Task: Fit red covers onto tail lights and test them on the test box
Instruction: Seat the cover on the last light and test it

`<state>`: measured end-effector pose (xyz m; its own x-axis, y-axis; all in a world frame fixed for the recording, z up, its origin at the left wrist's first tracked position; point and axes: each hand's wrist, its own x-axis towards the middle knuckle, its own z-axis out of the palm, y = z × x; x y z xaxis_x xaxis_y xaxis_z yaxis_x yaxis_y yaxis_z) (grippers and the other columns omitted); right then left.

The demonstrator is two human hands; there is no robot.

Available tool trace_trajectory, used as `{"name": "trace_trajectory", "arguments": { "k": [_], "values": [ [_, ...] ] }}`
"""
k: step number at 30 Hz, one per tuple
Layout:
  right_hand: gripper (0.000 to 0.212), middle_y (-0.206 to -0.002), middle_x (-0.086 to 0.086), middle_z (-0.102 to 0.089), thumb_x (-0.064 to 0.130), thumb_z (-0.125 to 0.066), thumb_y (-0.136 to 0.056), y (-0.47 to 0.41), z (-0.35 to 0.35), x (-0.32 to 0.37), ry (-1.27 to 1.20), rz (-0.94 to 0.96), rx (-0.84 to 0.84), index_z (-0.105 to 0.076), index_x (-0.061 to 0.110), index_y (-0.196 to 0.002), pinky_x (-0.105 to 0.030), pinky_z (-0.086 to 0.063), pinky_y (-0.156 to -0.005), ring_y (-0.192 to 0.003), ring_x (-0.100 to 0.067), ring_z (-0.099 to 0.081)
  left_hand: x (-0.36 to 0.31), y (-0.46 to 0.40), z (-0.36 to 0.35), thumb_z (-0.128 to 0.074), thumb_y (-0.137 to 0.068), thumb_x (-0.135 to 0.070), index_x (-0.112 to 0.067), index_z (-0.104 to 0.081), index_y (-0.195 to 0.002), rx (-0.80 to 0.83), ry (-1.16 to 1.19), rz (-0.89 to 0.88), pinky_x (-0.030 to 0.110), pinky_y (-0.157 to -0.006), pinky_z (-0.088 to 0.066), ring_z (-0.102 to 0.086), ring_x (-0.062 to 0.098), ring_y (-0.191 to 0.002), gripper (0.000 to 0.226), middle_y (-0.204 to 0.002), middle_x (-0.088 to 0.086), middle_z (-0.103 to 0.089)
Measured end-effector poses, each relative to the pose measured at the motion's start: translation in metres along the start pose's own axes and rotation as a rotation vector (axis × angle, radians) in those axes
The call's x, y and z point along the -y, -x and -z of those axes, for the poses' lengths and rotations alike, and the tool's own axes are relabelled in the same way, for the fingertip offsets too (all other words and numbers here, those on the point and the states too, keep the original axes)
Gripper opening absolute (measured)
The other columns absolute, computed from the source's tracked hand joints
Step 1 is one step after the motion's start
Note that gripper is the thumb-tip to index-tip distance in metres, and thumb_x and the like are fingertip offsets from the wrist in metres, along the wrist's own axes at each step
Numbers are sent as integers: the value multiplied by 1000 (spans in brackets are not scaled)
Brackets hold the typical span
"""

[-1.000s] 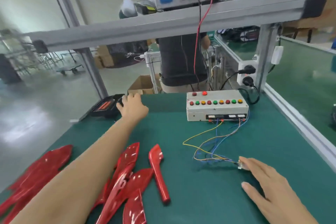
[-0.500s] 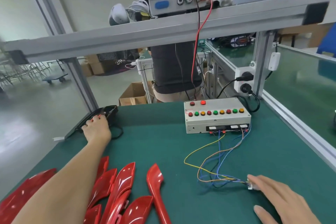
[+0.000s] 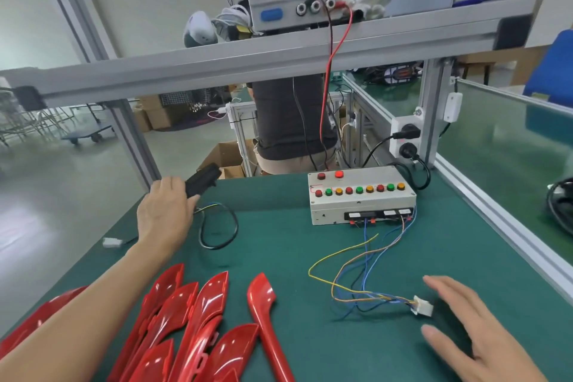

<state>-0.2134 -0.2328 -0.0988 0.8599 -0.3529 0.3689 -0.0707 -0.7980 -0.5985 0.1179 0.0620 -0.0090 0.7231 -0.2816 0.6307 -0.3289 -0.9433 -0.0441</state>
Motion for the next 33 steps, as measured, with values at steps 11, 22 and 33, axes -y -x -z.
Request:
{"name": "trace_trajectory", "arguments": {
  "k": [11,22,33],
  "values": [
    [84,-142,17,-47,83,-64,-54,-60,-11,106,-1004,-427,266,-40,49,-127,-20,-38,-102,-128,-3,-47,-105,86,108,-58,-87,-24,-5,-59,-82,-418,249,-530,36,-63,-35,-48,28,-74,20,-88,11,-60],
    [60,-114,-12,-71,53,-61,-73,-67,-13,83,-1601,-574,250,-69,10,-114,-34,-60,-73,-89,-19,-71,-157,129,100,-59,-90,-28,-13,-49,-114,-200,589,-797,28,-83,-44,-53,18,-99,30,-119,0,-50],
    [46,-103,-10,-75,52,-49,-81,-60,50,1,-1309,-614,140,-77,20,-97,-46,-60,-68,-79,-24,-73,-116,142,75,-61,-78,-22,-28,-66,-77,256,250,-1238,30,-81,-38,-60,14,-76,8,-71,-13,-58]
  ]
}}
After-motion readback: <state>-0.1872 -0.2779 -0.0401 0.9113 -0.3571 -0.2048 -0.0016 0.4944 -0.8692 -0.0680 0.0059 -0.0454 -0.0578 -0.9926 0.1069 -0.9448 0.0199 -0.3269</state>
